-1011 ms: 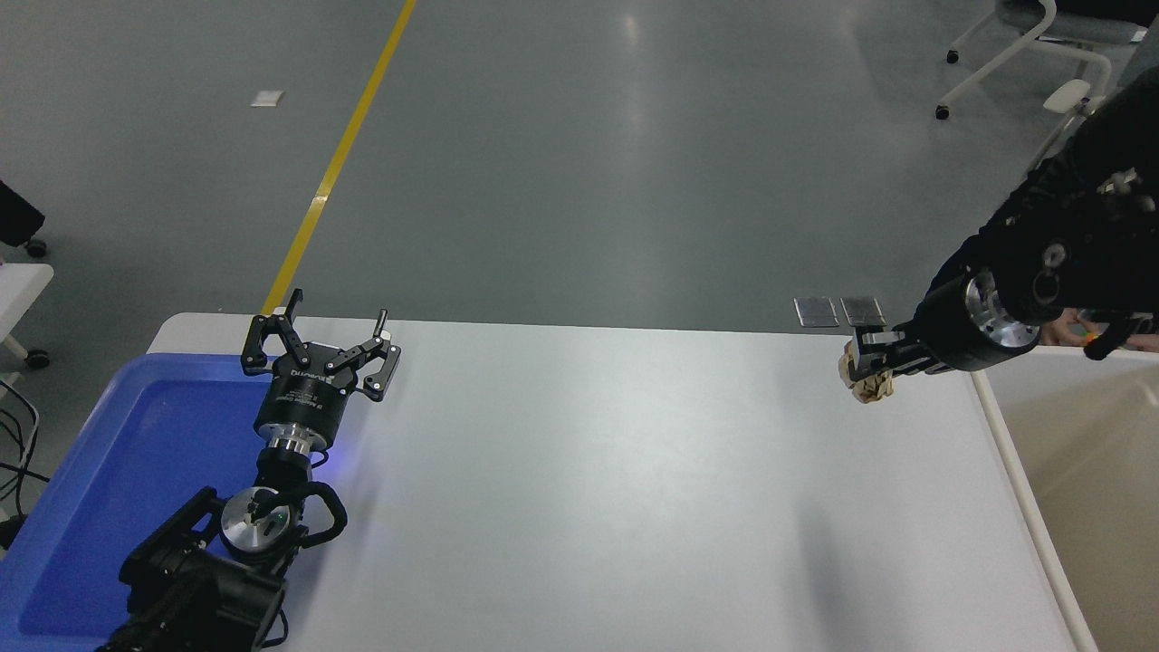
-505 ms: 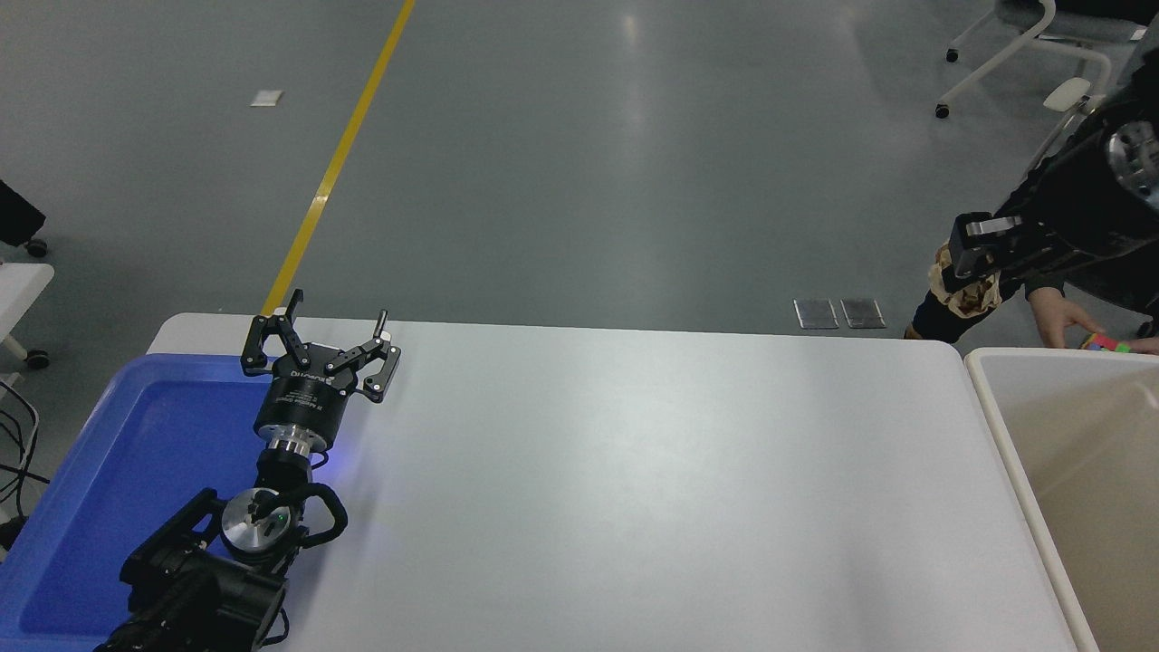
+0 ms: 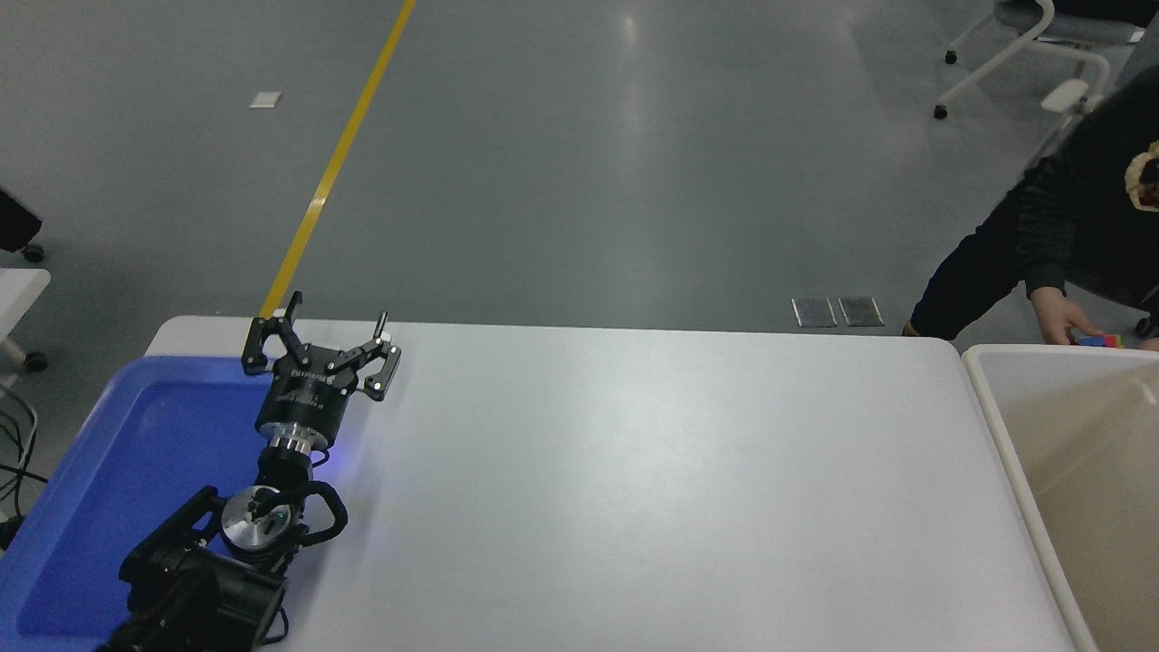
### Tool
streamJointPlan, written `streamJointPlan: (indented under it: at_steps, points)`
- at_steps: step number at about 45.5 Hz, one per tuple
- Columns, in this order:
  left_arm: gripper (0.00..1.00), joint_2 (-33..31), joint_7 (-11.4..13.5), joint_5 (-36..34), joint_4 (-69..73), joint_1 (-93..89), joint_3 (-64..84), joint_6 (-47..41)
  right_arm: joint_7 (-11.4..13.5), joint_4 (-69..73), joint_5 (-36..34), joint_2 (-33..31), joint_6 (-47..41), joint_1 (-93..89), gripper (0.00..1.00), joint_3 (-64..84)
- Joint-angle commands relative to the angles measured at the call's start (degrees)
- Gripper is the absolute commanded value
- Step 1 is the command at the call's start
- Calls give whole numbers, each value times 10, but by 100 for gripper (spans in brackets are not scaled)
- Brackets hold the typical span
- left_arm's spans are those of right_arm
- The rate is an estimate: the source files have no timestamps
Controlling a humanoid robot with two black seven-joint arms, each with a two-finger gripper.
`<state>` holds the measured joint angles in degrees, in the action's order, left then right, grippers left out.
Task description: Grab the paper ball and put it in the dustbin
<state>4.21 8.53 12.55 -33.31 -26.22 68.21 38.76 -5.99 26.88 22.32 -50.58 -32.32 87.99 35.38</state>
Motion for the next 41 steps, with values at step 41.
streamJointPlan:
  at_steps: [41]
  points:
    - [99,0,0,1,0,-1,1,-1,40,-317,-238,334,393,-495,0,-521]
